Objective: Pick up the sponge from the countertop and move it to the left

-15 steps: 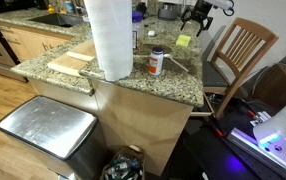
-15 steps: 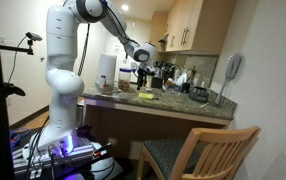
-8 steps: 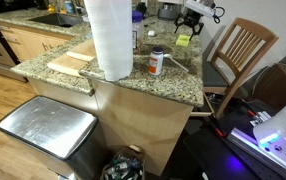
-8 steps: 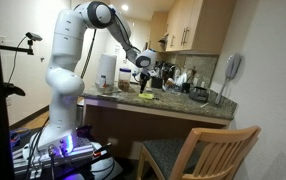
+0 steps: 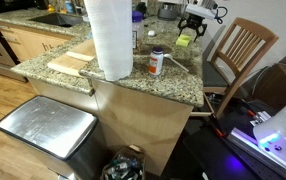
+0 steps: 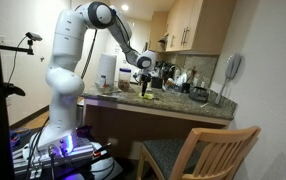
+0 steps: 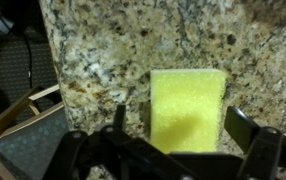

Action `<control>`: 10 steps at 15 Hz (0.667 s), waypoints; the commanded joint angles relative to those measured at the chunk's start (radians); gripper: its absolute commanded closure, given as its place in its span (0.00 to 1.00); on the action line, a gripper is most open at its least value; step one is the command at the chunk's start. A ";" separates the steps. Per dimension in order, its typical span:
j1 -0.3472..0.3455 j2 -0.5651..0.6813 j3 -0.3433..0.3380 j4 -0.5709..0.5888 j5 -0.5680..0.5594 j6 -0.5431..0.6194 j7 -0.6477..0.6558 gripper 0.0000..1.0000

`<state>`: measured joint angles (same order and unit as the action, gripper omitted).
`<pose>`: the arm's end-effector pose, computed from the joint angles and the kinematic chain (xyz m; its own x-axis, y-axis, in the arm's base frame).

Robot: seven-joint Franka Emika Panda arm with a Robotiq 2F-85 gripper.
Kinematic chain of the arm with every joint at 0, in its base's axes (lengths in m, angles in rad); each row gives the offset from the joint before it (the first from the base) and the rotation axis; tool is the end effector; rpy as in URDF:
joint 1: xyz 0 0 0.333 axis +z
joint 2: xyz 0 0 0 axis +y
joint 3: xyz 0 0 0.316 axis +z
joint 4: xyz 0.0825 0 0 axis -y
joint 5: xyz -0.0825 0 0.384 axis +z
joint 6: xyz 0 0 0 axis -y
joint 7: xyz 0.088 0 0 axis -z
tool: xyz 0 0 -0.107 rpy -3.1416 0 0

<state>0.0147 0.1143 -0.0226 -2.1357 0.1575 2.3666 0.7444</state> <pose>0.5685 -0.0024 0.3646 0.6538 -0.7567 -0.0002 -0.7467 -0.6451 -0.1623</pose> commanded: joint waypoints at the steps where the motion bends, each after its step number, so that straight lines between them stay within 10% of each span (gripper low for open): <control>1: 0.001 0.000 -0.002 0.002 0.000 -0.003 0.000 0.00; 10: 0.008 0.058 0.000 0.000 0.021 0.085 -0.008 0.00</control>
<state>0.0196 0.1709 -0.0184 -2.1389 0.1671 2.4650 0.7448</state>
